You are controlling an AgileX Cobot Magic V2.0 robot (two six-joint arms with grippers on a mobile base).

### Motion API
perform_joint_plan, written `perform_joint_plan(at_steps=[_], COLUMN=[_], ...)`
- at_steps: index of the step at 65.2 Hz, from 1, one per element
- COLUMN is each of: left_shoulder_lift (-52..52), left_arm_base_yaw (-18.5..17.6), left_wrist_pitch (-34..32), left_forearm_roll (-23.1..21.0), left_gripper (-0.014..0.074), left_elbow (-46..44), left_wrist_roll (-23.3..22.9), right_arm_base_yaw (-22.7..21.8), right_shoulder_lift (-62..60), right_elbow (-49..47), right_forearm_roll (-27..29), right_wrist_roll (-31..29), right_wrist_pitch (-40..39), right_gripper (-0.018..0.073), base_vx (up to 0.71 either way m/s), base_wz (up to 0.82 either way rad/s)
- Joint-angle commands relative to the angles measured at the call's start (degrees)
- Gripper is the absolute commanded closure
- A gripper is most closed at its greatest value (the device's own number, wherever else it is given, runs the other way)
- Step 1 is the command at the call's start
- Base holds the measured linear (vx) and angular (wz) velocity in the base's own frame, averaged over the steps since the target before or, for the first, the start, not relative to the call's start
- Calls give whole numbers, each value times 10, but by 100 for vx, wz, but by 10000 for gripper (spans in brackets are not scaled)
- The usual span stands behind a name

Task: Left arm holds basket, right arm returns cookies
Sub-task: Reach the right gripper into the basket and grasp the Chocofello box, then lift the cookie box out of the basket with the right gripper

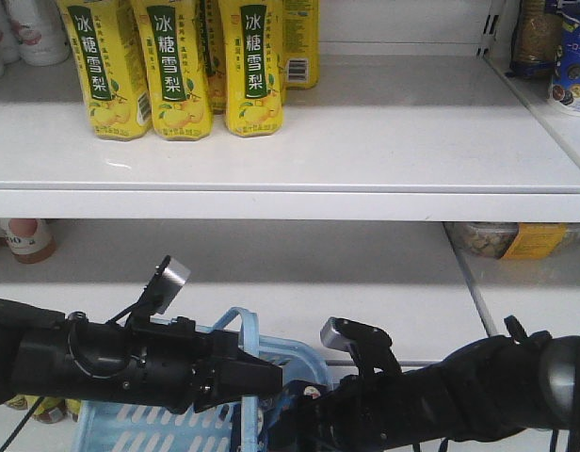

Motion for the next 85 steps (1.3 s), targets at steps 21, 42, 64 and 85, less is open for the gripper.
perform_joint_plan(at_steps=[21,42,64,85], left_shoulder_lift=[-26,-26,-26,-26], left_arm_base_yaw=[-1,-1,-1,-1], left_wrist_pitch=[31,31,31,31], left_forearm_roll=[-56,-56,-56,-56], left_gripper=[603,603,603,603], left_elbow=[-14,-14,-14,-14], left_wrist_roll=[11,11,11,11], right_arm_base_yaw=[-1,-1,-1,-2], right_shoulder_lift=[51,82,86,83], right_elbow=[-61,-77,-78,-74], right_forearm_roll=[9,10,12,14], right_wrist_roll=[-7,-7,-3,0], right_wrist_pitch=[30,29,19,74], right_gripper=[102,207,302,313], base_vx=[0,0,0,0], base_wz=[0,0,0,0])
